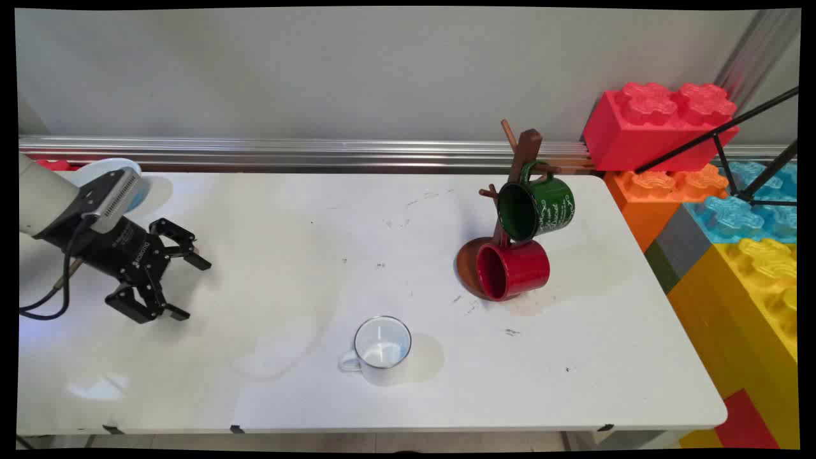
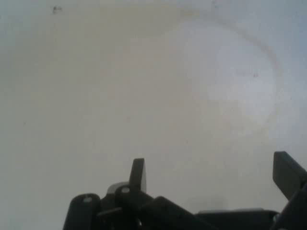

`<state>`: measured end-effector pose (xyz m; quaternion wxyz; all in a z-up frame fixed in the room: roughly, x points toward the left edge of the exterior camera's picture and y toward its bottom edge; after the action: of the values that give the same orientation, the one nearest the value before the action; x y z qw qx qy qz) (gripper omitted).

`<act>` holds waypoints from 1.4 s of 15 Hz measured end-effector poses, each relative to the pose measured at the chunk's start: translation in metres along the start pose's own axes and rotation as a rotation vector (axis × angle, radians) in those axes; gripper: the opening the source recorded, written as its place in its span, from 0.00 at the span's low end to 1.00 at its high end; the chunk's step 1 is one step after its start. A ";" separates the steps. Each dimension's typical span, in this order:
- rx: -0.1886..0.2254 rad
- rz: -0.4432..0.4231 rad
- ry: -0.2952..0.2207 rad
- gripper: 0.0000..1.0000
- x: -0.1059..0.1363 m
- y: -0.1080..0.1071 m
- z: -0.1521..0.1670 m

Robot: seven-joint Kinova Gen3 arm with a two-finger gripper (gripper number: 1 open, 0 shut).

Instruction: Pick up the green mug from the rack

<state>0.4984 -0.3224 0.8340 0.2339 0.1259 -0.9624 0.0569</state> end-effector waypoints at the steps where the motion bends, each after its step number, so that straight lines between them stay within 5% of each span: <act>1: -0.001 -0.001 0.014 1.00 0.000 0.000 0.001; 10: -0.024 -0.023 0.165 1.00 0.019 0.001 0.001; 21: -0.022 -0.085 0.441 1.00 0.064 -0.008 -0.004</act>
<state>0.4474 -0.3431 0.8677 0.4421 0.1481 -0.8824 0.0627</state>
